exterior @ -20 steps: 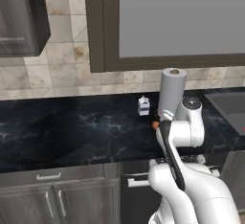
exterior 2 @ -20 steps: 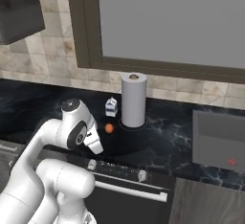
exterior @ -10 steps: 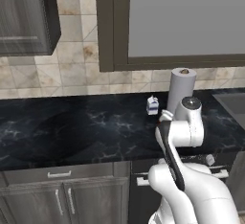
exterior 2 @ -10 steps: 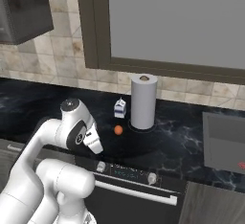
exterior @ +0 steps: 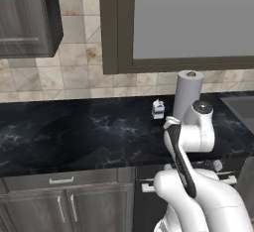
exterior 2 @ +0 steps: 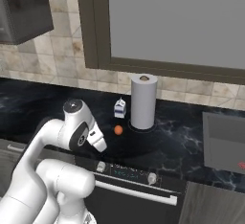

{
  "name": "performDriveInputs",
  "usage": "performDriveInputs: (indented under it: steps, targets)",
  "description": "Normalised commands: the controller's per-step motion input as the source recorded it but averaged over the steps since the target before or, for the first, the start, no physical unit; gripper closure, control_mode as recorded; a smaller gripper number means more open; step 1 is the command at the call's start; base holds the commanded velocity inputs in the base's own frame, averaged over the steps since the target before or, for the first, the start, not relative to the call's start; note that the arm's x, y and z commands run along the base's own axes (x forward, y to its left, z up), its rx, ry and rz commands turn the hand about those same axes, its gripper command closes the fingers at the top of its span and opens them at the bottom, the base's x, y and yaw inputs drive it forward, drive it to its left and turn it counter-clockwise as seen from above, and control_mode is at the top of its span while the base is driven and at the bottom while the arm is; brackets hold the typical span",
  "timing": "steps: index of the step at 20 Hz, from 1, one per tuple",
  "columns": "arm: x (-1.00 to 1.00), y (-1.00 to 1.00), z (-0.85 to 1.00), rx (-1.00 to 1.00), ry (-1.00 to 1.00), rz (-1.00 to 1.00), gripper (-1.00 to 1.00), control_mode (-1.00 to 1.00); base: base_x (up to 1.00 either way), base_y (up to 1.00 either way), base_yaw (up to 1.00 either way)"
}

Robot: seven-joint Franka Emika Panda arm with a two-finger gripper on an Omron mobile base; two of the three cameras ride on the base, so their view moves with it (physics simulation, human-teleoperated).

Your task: Gather the eggs and milk located in the vicinity of the sink area and place them right next to the bowl.

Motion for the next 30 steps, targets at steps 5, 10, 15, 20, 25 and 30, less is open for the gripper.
performDriveInputs:
  steps: [5,10,15,20,25,30]
  targets:
    - [0.0,-0.01,0.14,-0.02,0.0,0.07,-1.0,-1.0,0.0,0.0,0.0]
    - [0.0,0.0,0.29,-0.12,0.0,0.0,-1.0,-1.0,0.0,0.0,0.0]
    - [0.0,-0.02,0.27,-0.13,0.0,0.0,-1.0,-1.0,0.0,0.0,0.0]
    - [0.01,-0.1,0.17,-0.05,0.0,0.0,-1.0,-1.0,0.0,0.0,0.0]
    - [0.07,-0.15,0.16,0.0,0.03,0.15,-1.0,-1.0,0.0,0.0,0.0]
    - [0.05,-0.06,0.04,0.0,0.13,0.3,-1.0,-1.0,0.0,0.0,0.0]
